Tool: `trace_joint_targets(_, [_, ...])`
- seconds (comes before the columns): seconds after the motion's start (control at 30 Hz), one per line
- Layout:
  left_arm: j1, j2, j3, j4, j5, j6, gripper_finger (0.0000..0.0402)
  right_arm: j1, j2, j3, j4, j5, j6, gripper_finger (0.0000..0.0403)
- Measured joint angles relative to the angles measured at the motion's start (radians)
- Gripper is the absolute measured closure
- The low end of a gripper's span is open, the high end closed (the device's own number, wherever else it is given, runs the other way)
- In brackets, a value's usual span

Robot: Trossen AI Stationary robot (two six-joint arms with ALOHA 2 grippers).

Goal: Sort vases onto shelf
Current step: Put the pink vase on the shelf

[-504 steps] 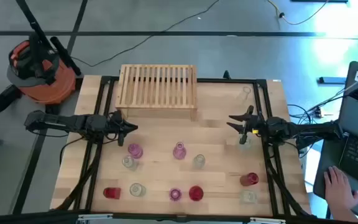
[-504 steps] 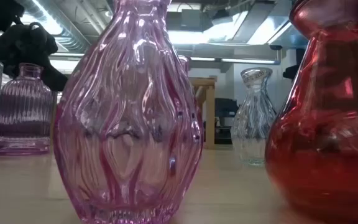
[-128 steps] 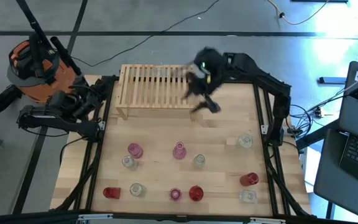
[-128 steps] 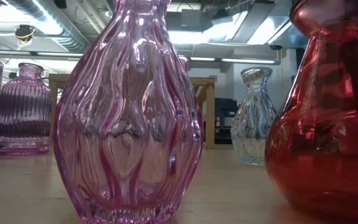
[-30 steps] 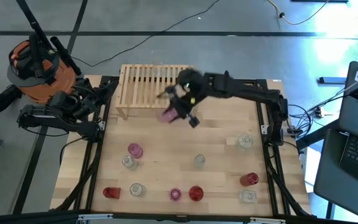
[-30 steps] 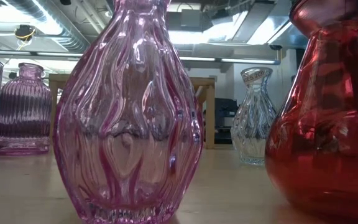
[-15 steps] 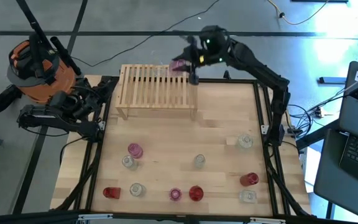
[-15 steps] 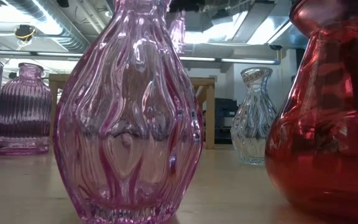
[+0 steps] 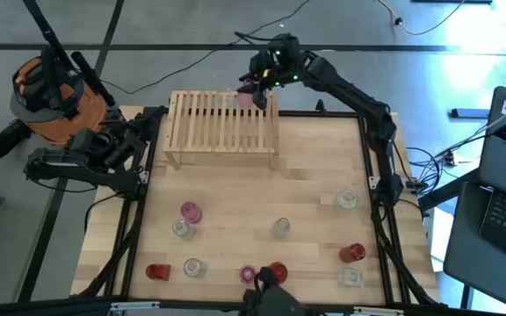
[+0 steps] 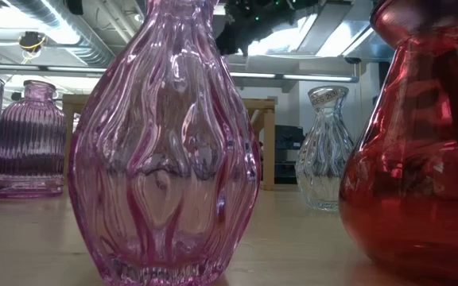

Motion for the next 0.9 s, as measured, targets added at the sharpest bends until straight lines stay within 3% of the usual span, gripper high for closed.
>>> trace_joint_targets(0.9, [0.0,0.0,0.0,0.0,0.022,-0.003,0.0386,-0.037,0.06,0.002,-0.007,0.005,0.029,0.0296])
